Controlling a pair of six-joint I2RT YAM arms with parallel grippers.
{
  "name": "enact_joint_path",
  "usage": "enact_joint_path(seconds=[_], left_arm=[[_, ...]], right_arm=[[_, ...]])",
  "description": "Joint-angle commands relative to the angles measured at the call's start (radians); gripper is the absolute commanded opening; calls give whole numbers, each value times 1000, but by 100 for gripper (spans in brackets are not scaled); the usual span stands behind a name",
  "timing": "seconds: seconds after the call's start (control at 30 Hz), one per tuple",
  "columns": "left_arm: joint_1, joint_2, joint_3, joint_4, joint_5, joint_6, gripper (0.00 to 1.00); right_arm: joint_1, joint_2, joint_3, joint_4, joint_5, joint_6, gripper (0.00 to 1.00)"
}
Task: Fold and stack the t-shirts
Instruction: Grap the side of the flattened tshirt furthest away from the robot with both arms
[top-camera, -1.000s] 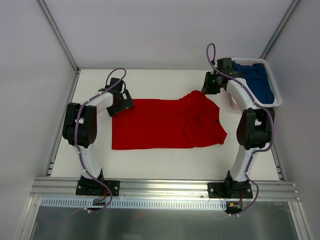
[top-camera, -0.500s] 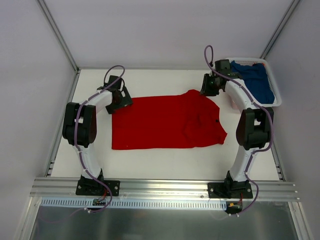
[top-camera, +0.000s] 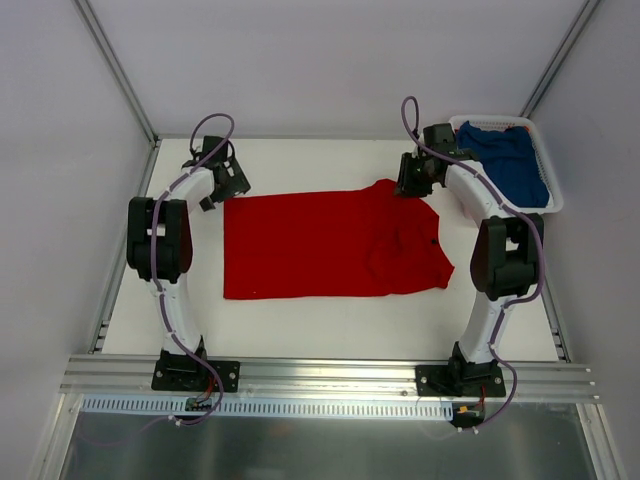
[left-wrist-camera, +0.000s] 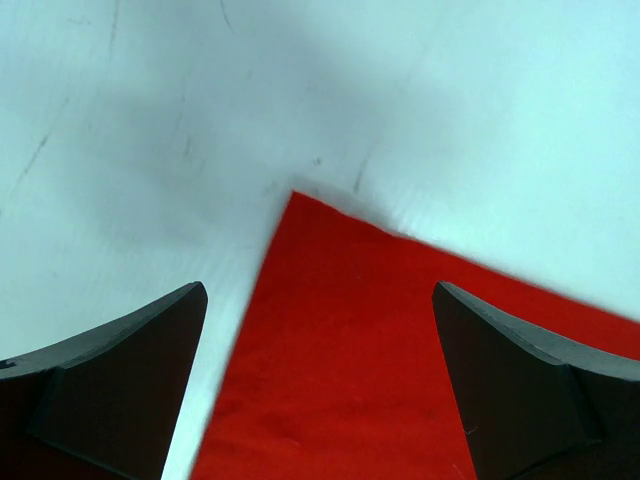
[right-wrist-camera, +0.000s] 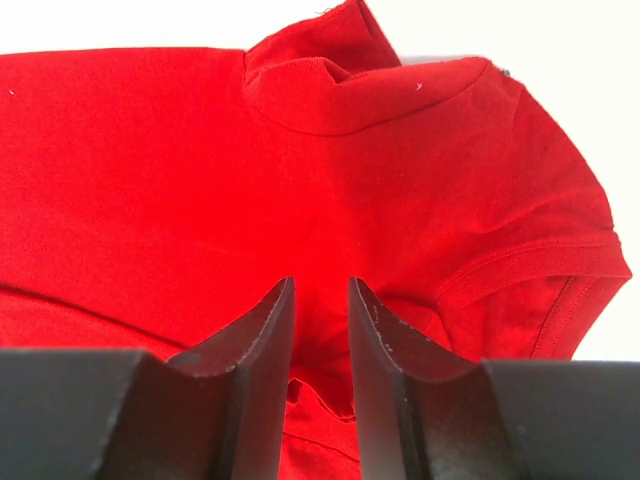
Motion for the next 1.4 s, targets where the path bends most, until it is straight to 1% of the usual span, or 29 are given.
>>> enact_joint_path(seconds=[0.0, 0.03, 0.27, 0.37, 0.53, 0.67, 0.73, 0.77, 0.8, 0.83, 0.97, 1.0, 1.07, 1.1, 1.23, 1.27, 1.3, 1.33, 1.37], left_arm=[[17, 55, 68, -7, 11, 42, 98], [21, 66, 79, -9, 45, 42, 97], [47, 145, 158, -9, 146, 35, 95], [49, 158, 169, -7, 162, 35, 94], [49, 155, 161, -6, 169, 38, 87], [49, 152, 154, -6, 174, 38, 72], [49, 152, 149, -7, 174, 35, 68], [49, 152, 148, -7, 174, 35, 64], [49, 152, 146, -6, 174, 32, 55], [49, 152, 145, -7, 174, 33, 52], [49, 149, 134, -9, 163, 25, 53], [49, 148, 129, -9, 159, 22, 54], [49, 131, 102, -10, 136, 10, 60], [50, 125, 91, -12, 127, 4, 61], [70, 89, 16, -16, 100, -48, 61], [70, 86, 10, -18, 106, -65, 59], [93, 85, 5, -18, 122, -71, 57], [98, 86, 3, -19, 123, -77, 54], [104, 88, 3, -21, 123, -86, 43]], right_arm=[[5, -67, -9, 19, -34, 0, 31], [5, -73, -12, 21, -35, 0, 31], [7, -110, -55, 41, -54, 6, 31], [7, -114, -63, 41, -55, 6, 31], [7, -119, -66, 41, -55, 6, 31], [7, -108, -61, 41, -58, 6, 31], [7, -102, -58, 42, -63, 4, 31], [8, -99, -58, 41, -64, 3, 31], [7, -96, -52, 42, -66, 0, 31], [7, -81, -49, 41, -64, -2, 31], [7, -51, -35, 41, -70, -4, 31], [5, -47, -32, 41, -70, -4, 31], [5, -38, -30, 41, -75, -4, 31], [5, -36, -30, 41, -75, -4, 31], [5, -31, -32, 41, -83, -1, 31], [4, -30, -32, 42, -86, 3, 31], [5, -30, -33, 50, -87, 6, 31], [5, -33, -38, 53, -96, 9, 31], [5, -34, -47, 61, -100, 16, 31]])
